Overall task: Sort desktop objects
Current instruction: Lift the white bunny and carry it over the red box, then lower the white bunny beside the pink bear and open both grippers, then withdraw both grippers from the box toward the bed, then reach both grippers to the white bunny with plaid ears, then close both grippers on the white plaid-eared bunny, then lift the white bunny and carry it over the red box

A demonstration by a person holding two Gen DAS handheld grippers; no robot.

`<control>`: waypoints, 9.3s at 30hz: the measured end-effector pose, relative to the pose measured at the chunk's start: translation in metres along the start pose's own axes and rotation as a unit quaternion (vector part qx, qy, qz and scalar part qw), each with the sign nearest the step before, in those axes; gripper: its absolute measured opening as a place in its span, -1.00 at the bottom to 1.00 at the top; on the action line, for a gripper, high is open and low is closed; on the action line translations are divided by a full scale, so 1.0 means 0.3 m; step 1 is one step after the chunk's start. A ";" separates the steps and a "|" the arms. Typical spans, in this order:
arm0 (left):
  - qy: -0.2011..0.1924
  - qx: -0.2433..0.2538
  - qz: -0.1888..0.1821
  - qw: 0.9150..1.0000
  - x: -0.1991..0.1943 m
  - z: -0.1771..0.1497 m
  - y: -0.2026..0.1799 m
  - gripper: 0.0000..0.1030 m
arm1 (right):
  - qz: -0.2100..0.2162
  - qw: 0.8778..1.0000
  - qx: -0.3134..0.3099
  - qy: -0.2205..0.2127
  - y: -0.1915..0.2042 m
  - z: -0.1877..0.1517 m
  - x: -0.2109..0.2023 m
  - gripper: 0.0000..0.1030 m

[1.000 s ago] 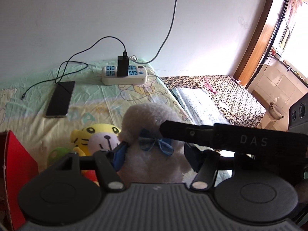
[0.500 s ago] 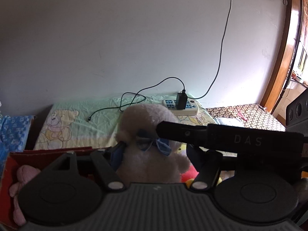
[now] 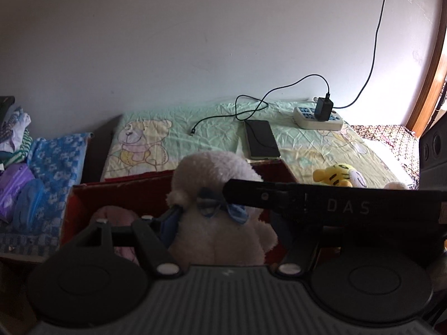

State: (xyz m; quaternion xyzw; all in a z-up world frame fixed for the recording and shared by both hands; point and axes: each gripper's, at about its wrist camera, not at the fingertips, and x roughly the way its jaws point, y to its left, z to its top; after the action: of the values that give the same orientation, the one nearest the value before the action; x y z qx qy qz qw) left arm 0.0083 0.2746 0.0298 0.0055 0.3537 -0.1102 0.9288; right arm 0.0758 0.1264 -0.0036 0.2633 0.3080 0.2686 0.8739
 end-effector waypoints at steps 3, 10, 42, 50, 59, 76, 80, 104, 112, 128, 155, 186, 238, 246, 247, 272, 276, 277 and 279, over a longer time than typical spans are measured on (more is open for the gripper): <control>0.018 -0.004 -0.001 1.000 0.040 -0.028 0.056 0.36 | -0.015 1.000 0.000 0.017 0.012 -0.020 0.057 -0.13; 0.043 -0.012 -0.009 0.999 0.091 -0.073 0.135 0.36 | -0.045 0.998 -0.019 0.050 0.046 -0.047 0.143 -0.14; 0.111 -0.004 -0.020 0.994 0.124 -0.145 0.184 0.40 | -0.080 0.978 -0.055 0.182 0.059 -0.048 0.262 0.07; 0.098 -0.017 -0.013 0.995 0.093 -0.138 0.203 0.39 | -0.061 0.983 0.024 0.172 0.007 -0.023 0.228 0.14; 0.087 0.005 -0.033 0.996 0.089 -0.138 0.150 0.38 | -0.065 0.979 0.057 0.184 -0.008 -0.027 0.251 -0.08; 0.116 0.004 -0.010 0.993 0.143 -0.179 0.164 0.39 | -0.060 0.980 0.025 0.190 0.026 -0.043 0.290 0.03; 0.116 0.002 -0.003 0.993 0.145 -0.182 0.169 0.40 | -0.062 0.980 0.032 0.184 0.024 -0.038 0.282 0.03; 0.111 -0.013 0.049 0.992 0.102 -0.165 0.136 0.45 | -0.073 0.986 0.040 0.144 0.035 -0.061 0.182 0.02; 0.122 -0.024 0.083 0.989 0.098 -0.151 0.121 0.45 | -0.087 0.988 0.046 0.119 0.026 -0.074 0.118 0.02; 0.123 -0.026 0.115 0.985 0.083 -0.146 0.084 0.50 | -0.080 0.991 0.040 0.098 0.019 -0.093 0.055 0.02; 0.014 0.056 0.027 0.998 0.004 0.036 -0.551 0.63 | -0.021 0.991 0.108 -0.072 -0.319 0.057 -0.584 0.02; 0.166 0.040 -0.155 0.973 0.718 0.072 -1.109 0.51 | -0.128 0.914 0.375 -0.085 -1.077 -0.047 -0.957 0.12; 0.056 0.061 -0.182 0.980 0.348 0.040 -1.142 0.38 | -0.052 0.970 0.236 -0.042 -0.848 0.096 -0.895 0.22; -0.004 0.016 -0.141 0.990 0.159 0.050 -0.903 0.38 | 0.015 0.982 0.183 -0.031 -0.644 0.115 -0.782 0.22; -0.011 0.013 -0.133 0.991 0.135 0.049 -0.864 0.38 | 0.022 0.983 0.177 -0.028 -0.613 0.115 -0.757 0.22; 0.012 -0.053 -0.077 0.996 0.038 -0.078 -0.035 0.38 | 0.006 0.997 0.036 0.069 -0.031 0.074 -0.045 0.21; 0.036 -0.028 -0.075 0.996 0.088 -0.107 -0.019 0.38 | -0.026 0.995 0.026 0.088 -0.020 0.061 0.023 0.20; 0.041 -0.025 -0.072 0.996 0.097 -0.118 -0.014 0.38 | -0.033 0.995 0.025 0.092 -0.015 0.053 0.037 0.20; 0.053 -0.021 -0.062 0.996 0.122 -0.135 0.001 0.38 | -0.041 0.994 0.018 0.103 -0.007 0.036 0.060 0.19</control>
State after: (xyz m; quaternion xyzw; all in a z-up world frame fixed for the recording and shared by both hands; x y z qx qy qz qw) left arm 0.0085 0.2709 -0.0247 -0.0297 0.4045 -0.1598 0.9000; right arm 0.0957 0.1330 -0.0049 0.2371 0.4113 0.2526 0.8431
